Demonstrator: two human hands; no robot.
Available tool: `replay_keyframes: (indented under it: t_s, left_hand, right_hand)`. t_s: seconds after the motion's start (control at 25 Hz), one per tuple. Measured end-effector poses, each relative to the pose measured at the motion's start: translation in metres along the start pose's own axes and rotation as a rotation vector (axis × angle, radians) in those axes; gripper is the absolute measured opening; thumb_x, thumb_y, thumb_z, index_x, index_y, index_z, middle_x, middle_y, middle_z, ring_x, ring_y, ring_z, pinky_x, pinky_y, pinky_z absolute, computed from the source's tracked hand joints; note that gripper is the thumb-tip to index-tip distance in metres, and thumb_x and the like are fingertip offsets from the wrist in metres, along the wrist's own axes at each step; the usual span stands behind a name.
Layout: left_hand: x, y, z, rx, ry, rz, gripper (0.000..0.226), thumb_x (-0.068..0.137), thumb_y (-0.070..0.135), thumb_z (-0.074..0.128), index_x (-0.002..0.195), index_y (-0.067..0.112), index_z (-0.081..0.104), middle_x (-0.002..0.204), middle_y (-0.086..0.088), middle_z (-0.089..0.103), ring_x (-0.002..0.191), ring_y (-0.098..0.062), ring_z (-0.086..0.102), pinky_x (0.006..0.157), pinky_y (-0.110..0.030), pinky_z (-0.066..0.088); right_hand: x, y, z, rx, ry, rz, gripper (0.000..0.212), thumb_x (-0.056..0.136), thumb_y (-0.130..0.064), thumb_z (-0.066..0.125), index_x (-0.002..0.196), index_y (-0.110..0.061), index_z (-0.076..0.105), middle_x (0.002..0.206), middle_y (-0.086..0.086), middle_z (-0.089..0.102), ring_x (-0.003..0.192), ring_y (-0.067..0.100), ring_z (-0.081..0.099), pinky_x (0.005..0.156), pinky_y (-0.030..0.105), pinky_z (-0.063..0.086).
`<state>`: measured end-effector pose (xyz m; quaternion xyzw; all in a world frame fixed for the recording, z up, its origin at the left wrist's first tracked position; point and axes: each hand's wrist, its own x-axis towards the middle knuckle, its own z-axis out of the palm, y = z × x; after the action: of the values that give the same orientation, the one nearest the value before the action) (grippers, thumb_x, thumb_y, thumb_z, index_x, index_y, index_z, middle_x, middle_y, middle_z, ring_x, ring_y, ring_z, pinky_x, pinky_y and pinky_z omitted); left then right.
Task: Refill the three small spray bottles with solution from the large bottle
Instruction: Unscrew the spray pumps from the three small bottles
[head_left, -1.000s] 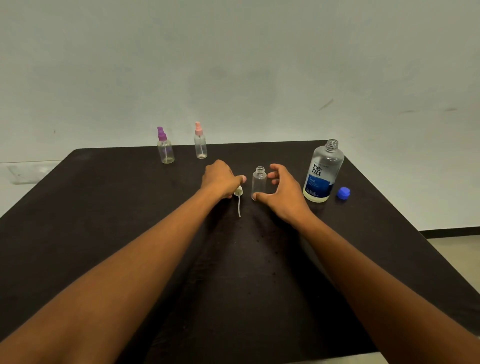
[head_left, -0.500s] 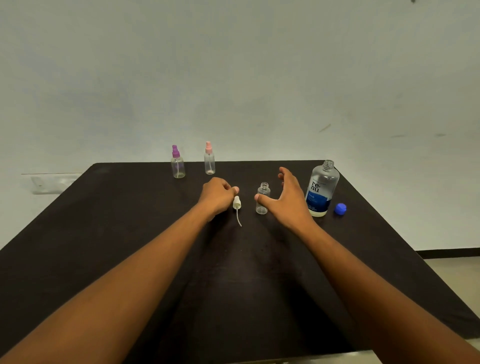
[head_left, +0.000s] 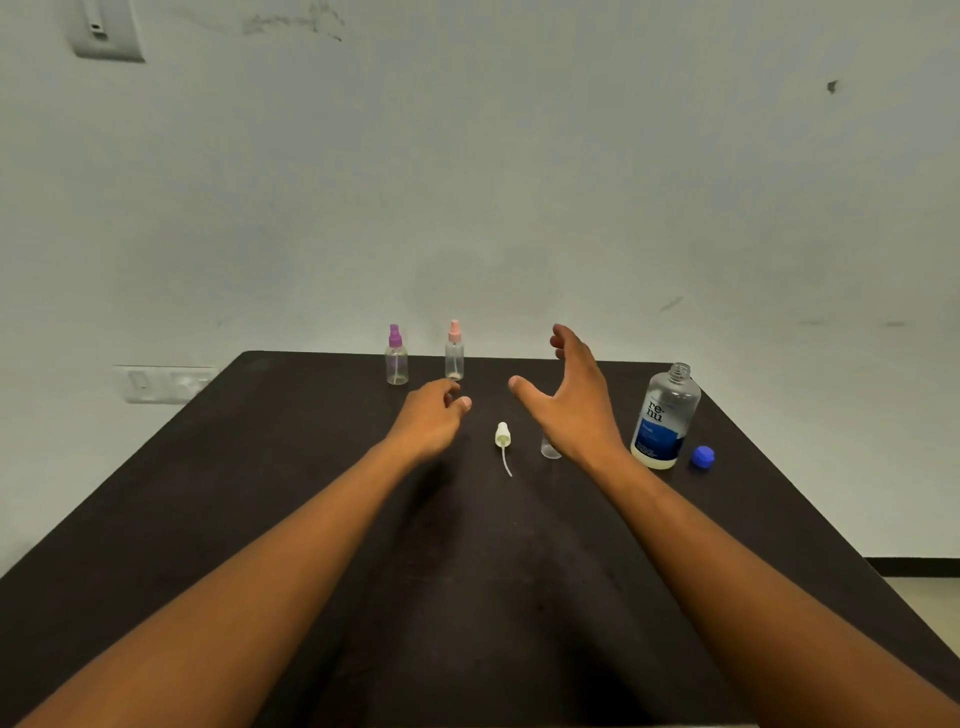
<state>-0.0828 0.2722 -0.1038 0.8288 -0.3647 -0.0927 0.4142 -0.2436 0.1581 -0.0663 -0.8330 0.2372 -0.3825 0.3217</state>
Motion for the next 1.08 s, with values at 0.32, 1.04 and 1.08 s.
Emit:
replay_keyframes:
  t_s: [0.32, 1.04, 1.08]
  left_hand:
    - [0.008, -0.037, -0.037, 0.225, 0.090, 0.164, 0.058, 0.106, 0.032, 0.050, 0.157, 0.013, 0.032, 0.163, -0.008, 0.034, 0.151, -0.026, 0.029, 0.123, -0.045, 0.030]
    - [0.089, -0.104, -0.027, 0.649, 0.188, 0.360, 0.085, 0.104, 0.042, 0.045, 0.162, 0.017, -0.011, 0.171, -0.009, -0.015, 0.158, -0.026, -0.011, 0.127, -0.050, -0.003]
    - [0.091, -0.106, -0.028, 0.647, 0.192, 0.361, 0.085, 0.104, 0.042, 0.045, 0.162, 0.016, -0.010, 0.171, -0.009, -0.015, 0.158, -0.026, -0.012, 0.127, -0.050, -0.003]
  right_hand:
    - [0.033, -0.015, 0.061, 0.092, -0.073, 0.043, 0.083, 0.087, -0.040, 0.077, 0.155, -0.021, 0.033, 0.153, 0.000, 0.046, 0.137, 0.016, 0.047, 0.108, 0.033, 0.043]
    - [0.152, 0.063, 0.209, 0.097, -0.093, 0.309, 0.079, 0.086, -0.033, 0.080, 0.150, -0.012, 0.038, 0.143, 0.009, 0.051, 0.126, 0.028, 0.056, 0.098, 0.033, 0.047]
    - [0.156, 0.066, 0.214, 0.117, -0.091, 0.327, 0.078, 0.085, -0.032, 0.081, 0.148, -0.011, 0.040, 0.139, 0.009, 0.053, 0.122, 0.027, 0.058, 0.095, 0.032, 0.047]
